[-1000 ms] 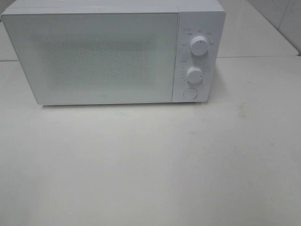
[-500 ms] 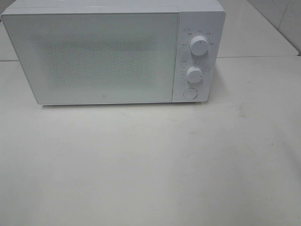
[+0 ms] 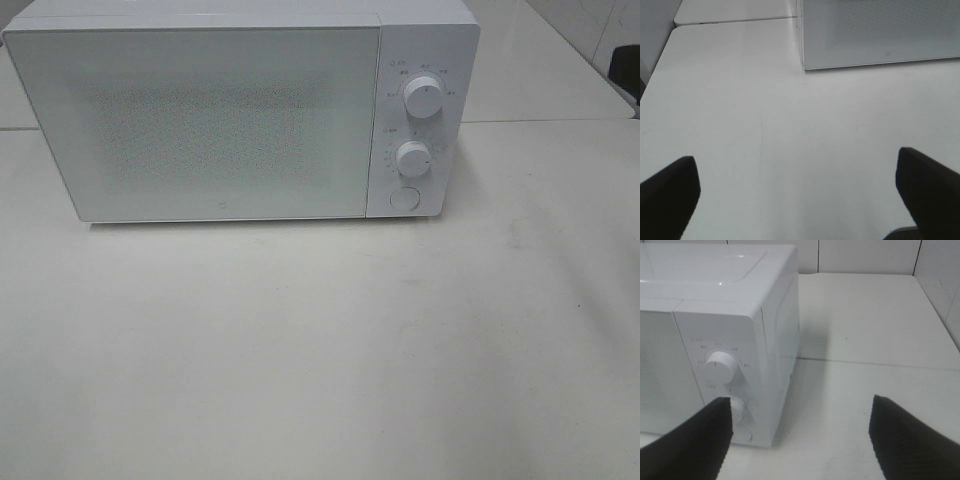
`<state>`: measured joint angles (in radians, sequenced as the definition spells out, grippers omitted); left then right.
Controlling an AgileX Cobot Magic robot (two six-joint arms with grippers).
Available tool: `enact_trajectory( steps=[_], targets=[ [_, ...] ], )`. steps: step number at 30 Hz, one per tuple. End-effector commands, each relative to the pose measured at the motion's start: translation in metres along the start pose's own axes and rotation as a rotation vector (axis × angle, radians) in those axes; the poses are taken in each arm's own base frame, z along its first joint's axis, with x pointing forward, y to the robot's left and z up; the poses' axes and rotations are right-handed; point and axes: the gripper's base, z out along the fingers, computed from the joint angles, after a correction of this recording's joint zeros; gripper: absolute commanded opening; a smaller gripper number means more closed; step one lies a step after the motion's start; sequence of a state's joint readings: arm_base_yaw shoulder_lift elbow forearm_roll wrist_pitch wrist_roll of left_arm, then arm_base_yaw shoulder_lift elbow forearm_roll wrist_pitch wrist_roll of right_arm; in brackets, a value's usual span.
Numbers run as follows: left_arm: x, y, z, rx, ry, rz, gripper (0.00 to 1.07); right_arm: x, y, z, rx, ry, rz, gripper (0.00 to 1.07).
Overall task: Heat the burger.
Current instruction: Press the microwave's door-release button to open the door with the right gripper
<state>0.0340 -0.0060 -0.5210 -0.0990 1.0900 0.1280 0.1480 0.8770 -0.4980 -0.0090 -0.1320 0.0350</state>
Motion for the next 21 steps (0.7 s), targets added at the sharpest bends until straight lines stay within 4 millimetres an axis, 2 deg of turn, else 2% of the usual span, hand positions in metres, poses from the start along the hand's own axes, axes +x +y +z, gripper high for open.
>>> enact_trajectory(
  steps=[1, 3, 5, 8, 14, 16, 21],
  targets=[
    [-0.001, 0.0, 0.0, -0.001, -0.017, -0.002, 1.0, -0.005, -0.001, 0.017, 0.002, -0.102, 0.011, 0.75],
    [-0.001, 0.0, 0.0, -0.001, -0.017, -0.002, 1.0, -0.004, -0.001, 0.021, 0.0, -0.115, 0.01, 0.75],
    [-0.001, 0.0, 0.0, -0.001, -0.017, -0.002, 1.0, 0.0, -0.001, 0.035, -0.001, -0.145, 0.003, 0.75],
    [-0.001, 0.0, 0.0, -0.001, -0.017, -0.002, 1.0, 0.002, -0.001, 0.038, -0.002, -0.161, 0.001, 0.75],
    [-0.001, 0.0, 0.0, -0.001, -0.017, -0.001, 1.0, 0.025, -0.004, 0.047, 0.017, -0.241, 0.027, 0.75],
    [-0.001, 0.0, 0.0, -0.001, -0.017, -0.001, 1.0, 0.042, -0.01, 0.047, 0.086, -0.278, 0.028, 0.75],
    [-0.001, 0.0, 0.0, -0.001, -0.017, -0.001, 1.0, 0.057, -0.006, 0.049, 0.128, -0.264, 0.04, 0.75]
  ],
)
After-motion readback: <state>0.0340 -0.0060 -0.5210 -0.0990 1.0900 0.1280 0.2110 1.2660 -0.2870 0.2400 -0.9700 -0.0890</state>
